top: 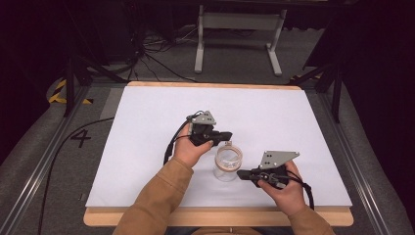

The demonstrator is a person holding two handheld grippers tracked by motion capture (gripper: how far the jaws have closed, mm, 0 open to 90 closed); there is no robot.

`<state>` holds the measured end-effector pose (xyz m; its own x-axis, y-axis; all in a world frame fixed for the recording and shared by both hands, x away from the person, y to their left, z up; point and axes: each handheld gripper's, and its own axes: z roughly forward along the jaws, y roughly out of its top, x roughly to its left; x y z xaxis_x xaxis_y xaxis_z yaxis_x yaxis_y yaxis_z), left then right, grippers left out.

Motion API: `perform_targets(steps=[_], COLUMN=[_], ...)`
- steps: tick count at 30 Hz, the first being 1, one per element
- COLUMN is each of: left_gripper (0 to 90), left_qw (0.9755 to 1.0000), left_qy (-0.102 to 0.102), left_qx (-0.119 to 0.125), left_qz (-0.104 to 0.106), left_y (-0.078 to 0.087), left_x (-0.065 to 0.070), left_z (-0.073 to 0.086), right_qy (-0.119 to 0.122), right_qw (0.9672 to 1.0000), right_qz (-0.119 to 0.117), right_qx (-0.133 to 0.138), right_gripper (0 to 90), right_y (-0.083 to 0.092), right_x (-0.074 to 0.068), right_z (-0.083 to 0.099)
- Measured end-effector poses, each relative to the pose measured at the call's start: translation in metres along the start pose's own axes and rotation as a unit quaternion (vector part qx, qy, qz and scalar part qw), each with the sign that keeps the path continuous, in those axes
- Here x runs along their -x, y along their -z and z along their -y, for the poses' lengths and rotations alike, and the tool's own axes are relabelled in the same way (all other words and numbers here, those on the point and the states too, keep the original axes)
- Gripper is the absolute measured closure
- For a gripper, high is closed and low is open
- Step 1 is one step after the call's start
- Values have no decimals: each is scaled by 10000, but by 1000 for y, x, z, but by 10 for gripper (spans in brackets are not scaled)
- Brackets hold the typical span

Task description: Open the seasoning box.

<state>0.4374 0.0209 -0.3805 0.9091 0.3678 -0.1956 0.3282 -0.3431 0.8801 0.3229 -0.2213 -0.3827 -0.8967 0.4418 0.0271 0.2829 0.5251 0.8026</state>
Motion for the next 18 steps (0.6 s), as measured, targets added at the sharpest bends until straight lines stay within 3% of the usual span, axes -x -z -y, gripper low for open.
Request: perform_targets(steps=[18], left_gripper=[900], left_qw=[10000], left_qy=[-3], left_qx=[25], left_qz=[-10], left_y=[0], left_x=[-1], left_z=[1], right_qy=[-115], right_qw=[9999], right_qz=[-5], right_qx=[105], right_gripper=[900], right_y=[0], right_x=[4], right_z=[-2])
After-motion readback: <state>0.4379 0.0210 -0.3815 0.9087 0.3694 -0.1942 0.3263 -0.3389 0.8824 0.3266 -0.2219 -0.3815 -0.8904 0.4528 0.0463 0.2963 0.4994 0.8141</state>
